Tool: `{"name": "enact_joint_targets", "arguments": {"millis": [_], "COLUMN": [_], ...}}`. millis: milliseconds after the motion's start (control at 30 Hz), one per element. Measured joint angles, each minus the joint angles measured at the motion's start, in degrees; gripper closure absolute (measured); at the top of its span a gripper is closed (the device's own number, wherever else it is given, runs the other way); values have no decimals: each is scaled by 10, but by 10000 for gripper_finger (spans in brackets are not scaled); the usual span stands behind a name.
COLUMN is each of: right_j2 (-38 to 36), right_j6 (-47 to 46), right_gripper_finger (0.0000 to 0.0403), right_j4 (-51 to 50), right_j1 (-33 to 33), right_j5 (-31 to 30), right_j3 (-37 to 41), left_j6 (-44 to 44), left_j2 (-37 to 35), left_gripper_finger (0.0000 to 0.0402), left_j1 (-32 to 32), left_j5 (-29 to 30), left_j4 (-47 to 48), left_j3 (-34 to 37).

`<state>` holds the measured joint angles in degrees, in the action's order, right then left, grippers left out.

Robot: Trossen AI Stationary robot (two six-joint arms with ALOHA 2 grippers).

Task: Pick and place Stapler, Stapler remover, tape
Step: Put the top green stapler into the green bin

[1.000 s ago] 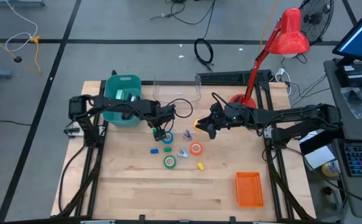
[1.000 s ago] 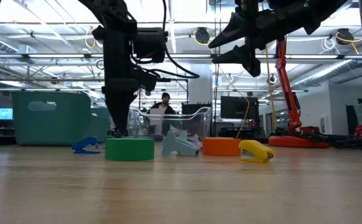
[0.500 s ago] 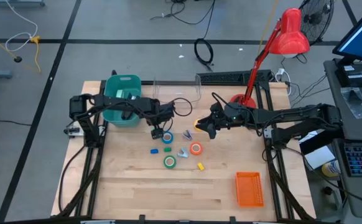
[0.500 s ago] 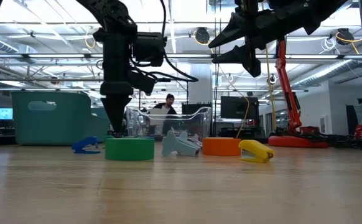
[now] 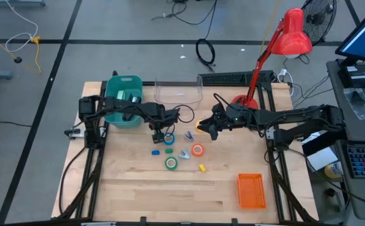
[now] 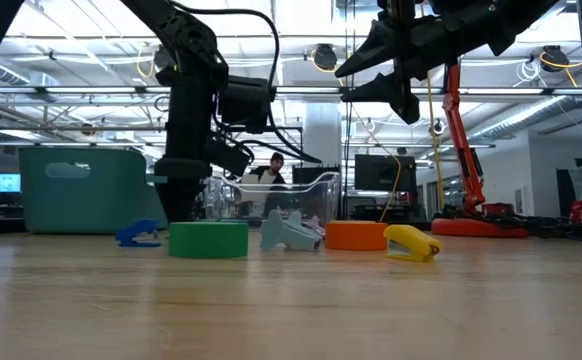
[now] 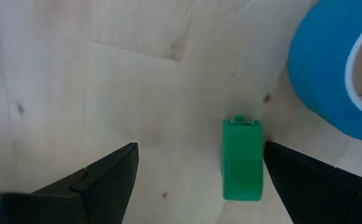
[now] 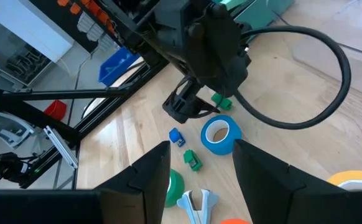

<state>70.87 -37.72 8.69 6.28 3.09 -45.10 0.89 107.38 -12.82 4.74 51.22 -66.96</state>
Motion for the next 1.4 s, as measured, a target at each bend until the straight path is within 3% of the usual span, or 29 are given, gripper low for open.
{"name": "enact_joint_targets", "arguments": {"millis": [367,1000,1400], "right_j2": [0,0,0], "right_j6": [-6,-6,-6], "right_gripper_finger": [236,236,236], "right_j4": [0,0,1], "right_j1": [0,0,0], "right_j5": [0,0,0], "right_j3": [0,0,0], "left_j6": [-11,-1,26], "left_j2": [2,1,-68], "left_gripper_finger": [67,328,333], "left_j1": [0,7,7], "left_j5": [-3,-30,-30], "left_j4": [-16,-7,48], "left_j3": [0,1,1]}}
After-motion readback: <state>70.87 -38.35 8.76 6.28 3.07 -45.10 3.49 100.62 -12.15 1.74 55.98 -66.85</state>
